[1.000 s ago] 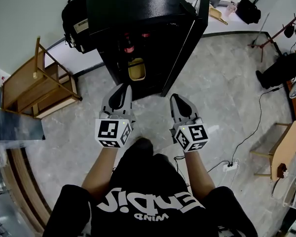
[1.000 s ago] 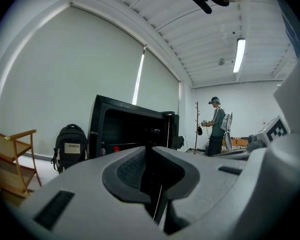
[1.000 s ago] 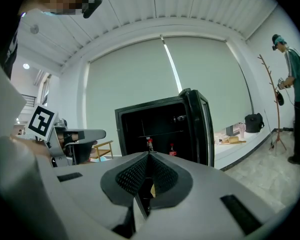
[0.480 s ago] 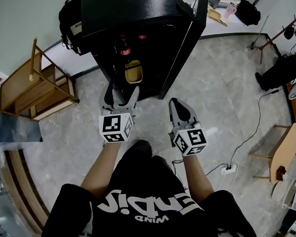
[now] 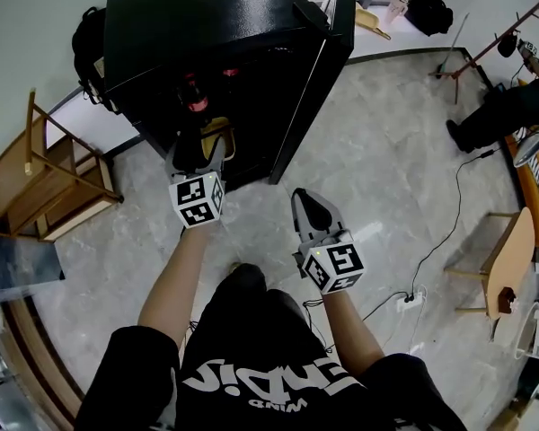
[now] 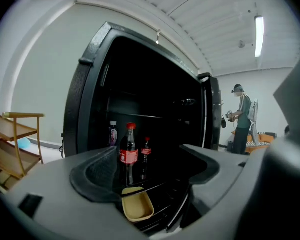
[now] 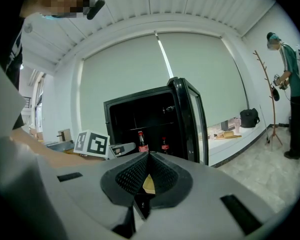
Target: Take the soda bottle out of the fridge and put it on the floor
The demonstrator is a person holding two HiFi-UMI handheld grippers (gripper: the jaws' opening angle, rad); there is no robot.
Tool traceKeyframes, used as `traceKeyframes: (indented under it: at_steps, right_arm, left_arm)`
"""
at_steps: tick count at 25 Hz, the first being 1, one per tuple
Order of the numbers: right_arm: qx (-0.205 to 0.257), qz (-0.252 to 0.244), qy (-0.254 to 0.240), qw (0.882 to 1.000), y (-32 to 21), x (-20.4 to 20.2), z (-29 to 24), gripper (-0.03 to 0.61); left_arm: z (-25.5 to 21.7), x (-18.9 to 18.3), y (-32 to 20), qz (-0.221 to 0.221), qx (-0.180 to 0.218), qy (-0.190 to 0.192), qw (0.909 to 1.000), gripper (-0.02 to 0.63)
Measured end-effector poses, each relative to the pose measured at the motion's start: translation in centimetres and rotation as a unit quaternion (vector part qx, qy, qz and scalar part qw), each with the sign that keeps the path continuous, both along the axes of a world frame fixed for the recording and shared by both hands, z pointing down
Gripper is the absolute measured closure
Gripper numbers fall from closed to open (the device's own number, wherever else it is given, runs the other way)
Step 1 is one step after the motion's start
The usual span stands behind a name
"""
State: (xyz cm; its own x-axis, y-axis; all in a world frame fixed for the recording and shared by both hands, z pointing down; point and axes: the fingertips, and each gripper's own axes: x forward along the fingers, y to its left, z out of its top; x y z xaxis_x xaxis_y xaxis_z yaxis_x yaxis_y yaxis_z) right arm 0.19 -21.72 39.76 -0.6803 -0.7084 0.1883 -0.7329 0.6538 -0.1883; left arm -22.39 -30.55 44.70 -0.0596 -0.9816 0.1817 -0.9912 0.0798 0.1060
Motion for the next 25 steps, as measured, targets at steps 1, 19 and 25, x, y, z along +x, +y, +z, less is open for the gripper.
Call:
traceKeyframes:
  at_steps: [1,19,25]
  right_arm:
    - [-0.001,0.002,0.000,1.000,-0.1,0.0,0.3,0.555]
    - [-0.044,0.051,0.006,0.998,-1.5,1.4,5.3,0.555]
    - [-0.050,0.061,0.008,0.997,-2.0,1.8,6.2,0.555]
  left_arm:
    - [0.5,-0.5,-0.8,-0.005,-0.001,-0.001,1.0000,0.232]
    - [7.6,-6.6,-13.2,-0.049,-0.054,-0.034,0.9967,0.233]
    - [8.5,-7.0,-15.5,-0.027,-0.059,-0.040,0.9971,0.233]
